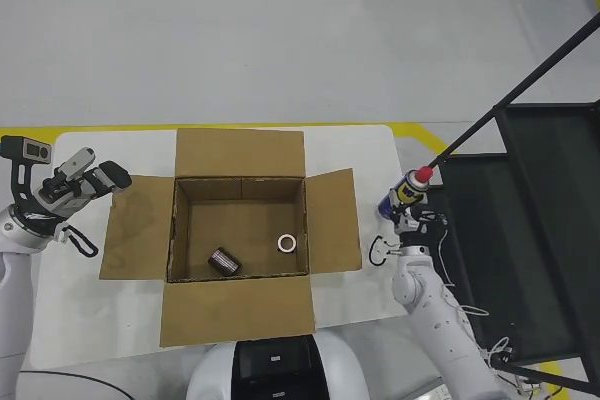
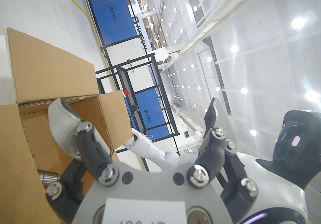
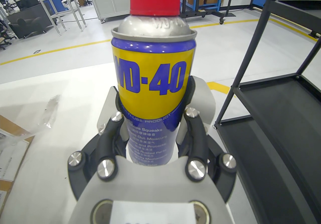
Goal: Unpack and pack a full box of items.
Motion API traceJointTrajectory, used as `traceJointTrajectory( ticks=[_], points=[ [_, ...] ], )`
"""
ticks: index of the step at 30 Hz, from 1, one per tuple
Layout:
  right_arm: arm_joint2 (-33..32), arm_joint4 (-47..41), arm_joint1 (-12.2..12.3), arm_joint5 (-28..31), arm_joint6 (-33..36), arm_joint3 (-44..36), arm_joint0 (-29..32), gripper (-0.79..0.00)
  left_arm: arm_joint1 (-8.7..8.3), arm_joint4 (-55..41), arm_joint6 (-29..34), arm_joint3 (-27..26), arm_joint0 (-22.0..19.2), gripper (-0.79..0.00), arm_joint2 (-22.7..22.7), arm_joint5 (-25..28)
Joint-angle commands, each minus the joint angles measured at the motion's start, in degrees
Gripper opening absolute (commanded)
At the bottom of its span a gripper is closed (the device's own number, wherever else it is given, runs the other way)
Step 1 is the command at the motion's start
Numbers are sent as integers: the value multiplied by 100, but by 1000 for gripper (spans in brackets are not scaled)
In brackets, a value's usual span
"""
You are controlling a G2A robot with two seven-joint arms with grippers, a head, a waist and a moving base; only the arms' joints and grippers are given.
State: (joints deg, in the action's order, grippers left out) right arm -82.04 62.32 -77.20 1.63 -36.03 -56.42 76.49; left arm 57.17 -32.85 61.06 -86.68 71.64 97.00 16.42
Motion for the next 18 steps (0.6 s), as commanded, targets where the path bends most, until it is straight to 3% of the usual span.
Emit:
traceJointTrajectory(
  ticks=[1, 18],
  points=[
    [69, -6, -27, -15, -70, 262, -165, -785, 0, 0, 0, 0, 0, 0, 0, 0],
    [512, 39, -251, -226, -808, 1673, -943, -785, 0, 0, 0, 0, 0, 0, 0, 0]
  ],
)
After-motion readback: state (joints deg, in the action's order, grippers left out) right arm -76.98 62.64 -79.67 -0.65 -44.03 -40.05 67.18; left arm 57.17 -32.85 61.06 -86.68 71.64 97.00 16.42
